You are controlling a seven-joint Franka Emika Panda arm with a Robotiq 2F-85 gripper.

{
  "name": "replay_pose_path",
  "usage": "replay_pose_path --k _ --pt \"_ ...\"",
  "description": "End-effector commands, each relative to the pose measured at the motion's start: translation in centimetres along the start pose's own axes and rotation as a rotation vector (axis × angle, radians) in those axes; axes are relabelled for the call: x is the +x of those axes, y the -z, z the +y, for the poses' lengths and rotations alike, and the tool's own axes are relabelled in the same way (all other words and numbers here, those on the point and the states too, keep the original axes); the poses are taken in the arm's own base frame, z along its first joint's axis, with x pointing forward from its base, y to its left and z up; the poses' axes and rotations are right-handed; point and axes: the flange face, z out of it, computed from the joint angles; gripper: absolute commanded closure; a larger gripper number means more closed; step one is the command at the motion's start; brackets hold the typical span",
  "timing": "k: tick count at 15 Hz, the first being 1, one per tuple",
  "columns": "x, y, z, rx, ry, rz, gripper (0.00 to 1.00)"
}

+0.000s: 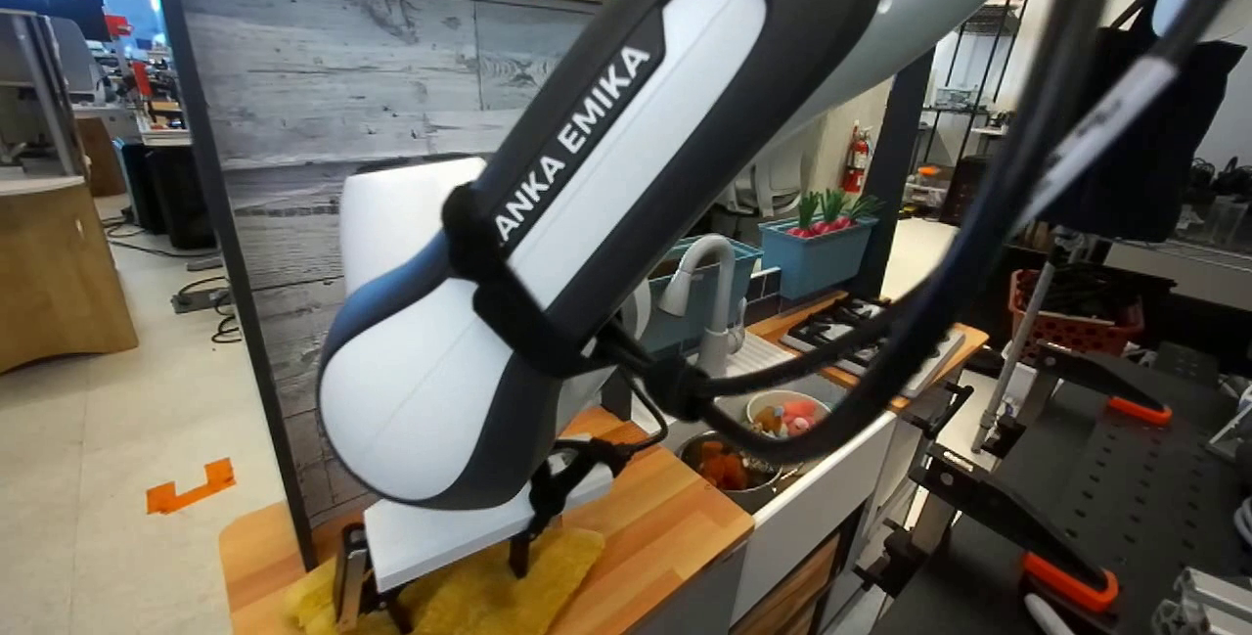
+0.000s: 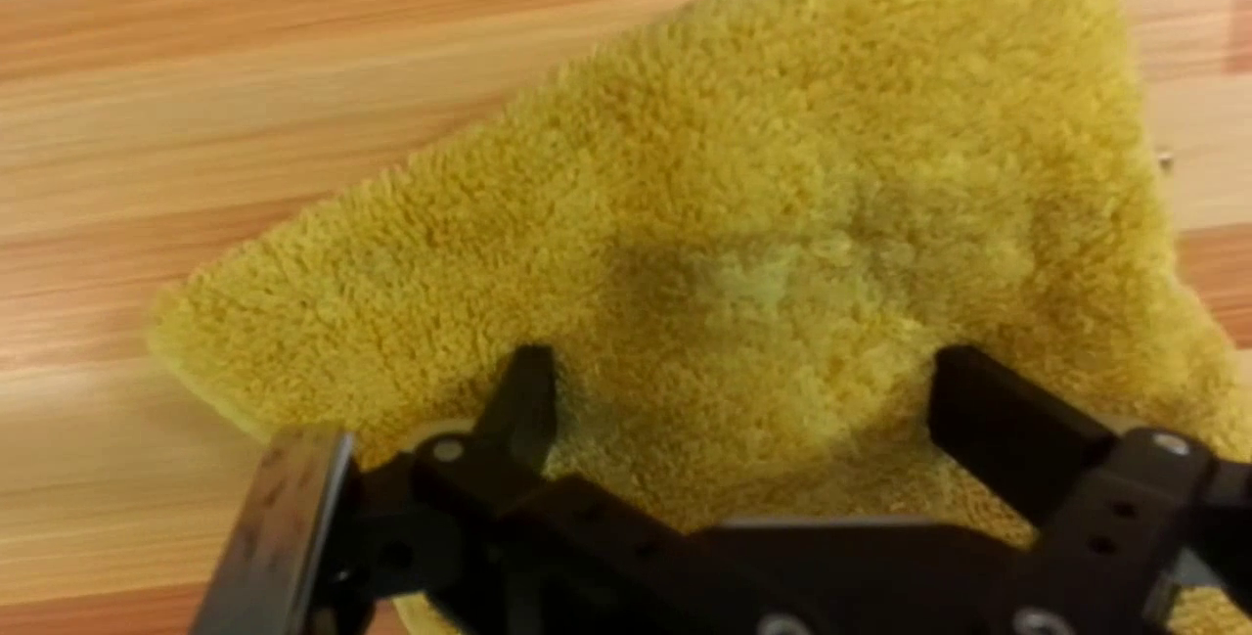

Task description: Pick up all the plush toys from the counter and the stove, then wipe the counter

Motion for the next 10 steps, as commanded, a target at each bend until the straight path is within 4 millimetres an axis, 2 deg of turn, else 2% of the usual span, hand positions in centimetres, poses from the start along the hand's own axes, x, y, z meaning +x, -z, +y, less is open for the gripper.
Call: replay_pose_path --k 1,3,10 --pt "-0.3 -0.9 -2.9 0.04 0.03 0.033 0.0" --pt "0.0 -0.5 -1.9 -0.002 0.025 0.034 0.0" --pt "3.1 1.4 8.7 -0.165 -0.118 0.096 0.0"
